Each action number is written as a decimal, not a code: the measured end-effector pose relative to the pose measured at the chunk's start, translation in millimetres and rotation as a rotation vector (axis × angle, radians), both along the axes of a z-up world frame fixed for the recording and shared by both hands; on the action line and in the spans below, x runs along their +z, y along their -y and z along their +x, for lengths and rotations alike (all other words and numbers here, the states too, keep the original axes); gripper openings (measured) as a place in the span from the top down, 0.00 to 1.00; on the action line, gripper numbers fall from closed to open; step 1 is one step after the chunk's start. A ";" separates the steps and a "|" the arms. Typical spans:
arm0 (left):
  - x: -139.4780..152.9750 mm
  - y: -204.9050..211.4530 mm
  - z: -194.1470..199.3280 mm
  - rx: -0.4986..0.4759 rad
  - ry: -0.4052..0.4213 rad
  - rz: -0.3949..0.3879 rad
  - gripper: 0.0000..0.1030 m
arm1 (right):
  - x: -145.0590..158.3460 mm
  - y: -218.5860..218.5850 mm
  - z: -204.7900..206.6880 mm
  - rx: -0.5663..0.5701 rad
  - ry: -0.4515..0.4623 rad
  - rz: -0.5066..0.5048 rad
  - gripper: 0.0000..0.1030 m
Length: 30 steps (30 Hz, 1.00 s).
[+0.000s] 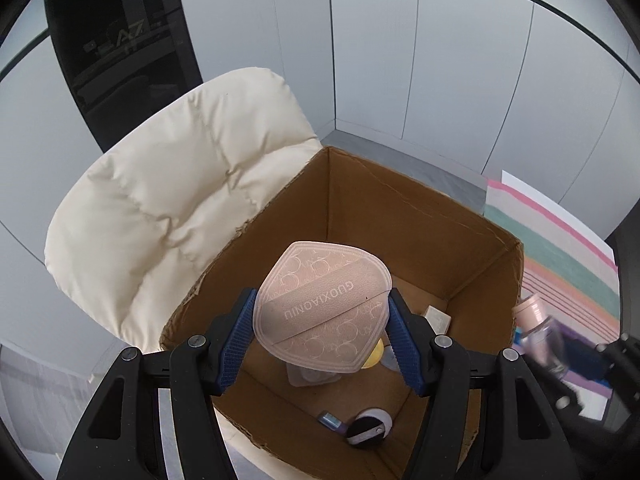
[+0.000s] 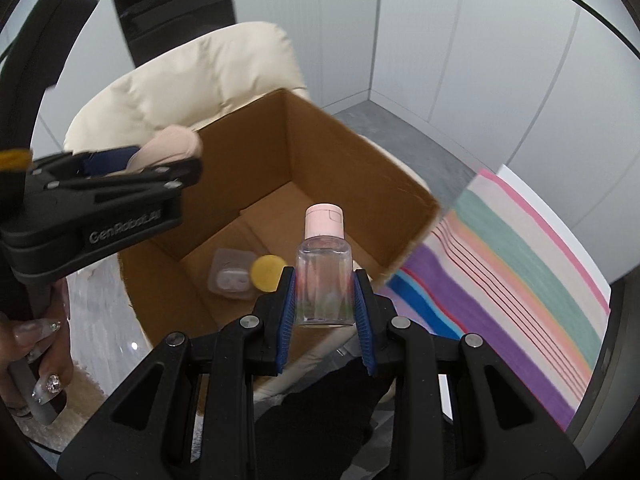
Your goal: Organize objects
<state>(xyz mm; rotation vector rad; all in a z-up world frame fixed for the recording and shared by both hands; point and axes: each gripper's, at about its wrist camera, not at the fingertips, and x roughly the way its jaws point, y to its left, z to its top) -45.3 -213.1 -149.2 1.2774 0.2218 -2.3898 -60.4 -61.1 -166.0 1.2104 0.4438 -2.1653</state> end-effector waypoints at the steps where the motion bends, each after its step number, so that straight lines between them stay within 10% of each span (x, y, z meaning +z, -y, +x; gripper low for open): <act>1: -0.6 2.0 -0.3 0.002 0.003 0.004 0.37 | -1.5 5.4 1.4 0.008 -0.001 0.005 0.72; 6: -0.8 -1.2 -3.2 -0.047 -0.005 0.031 0.30 | -6.9 17.6 1.6 0.046 0.012 -0.003 0.59; 8: -2.7 -5.9 -7.2 -0.055 0.024 0.003 0.19 | -6.6 18.5 2.6 0.041 -0.001 0.001 0.00; 11: -4.4 -9.1 -7.7 -0.059 0.033 0.014 0.05 | -0.6 16.6 5.3 0.026 -0.046 -0.013 0.00; 23: 4.9 -9.6 -6.1 -0.052 0.049 0.073 0.05 | 5.9 -24.5 -11.6 -0.141 0.017 -0.052 0.00; 30: 73.0 -72.2 6.5 -0.302 0.012 0.023 0.05 | 62.8 -95.1 11.5 -0.377 0.028 -0.117 0.00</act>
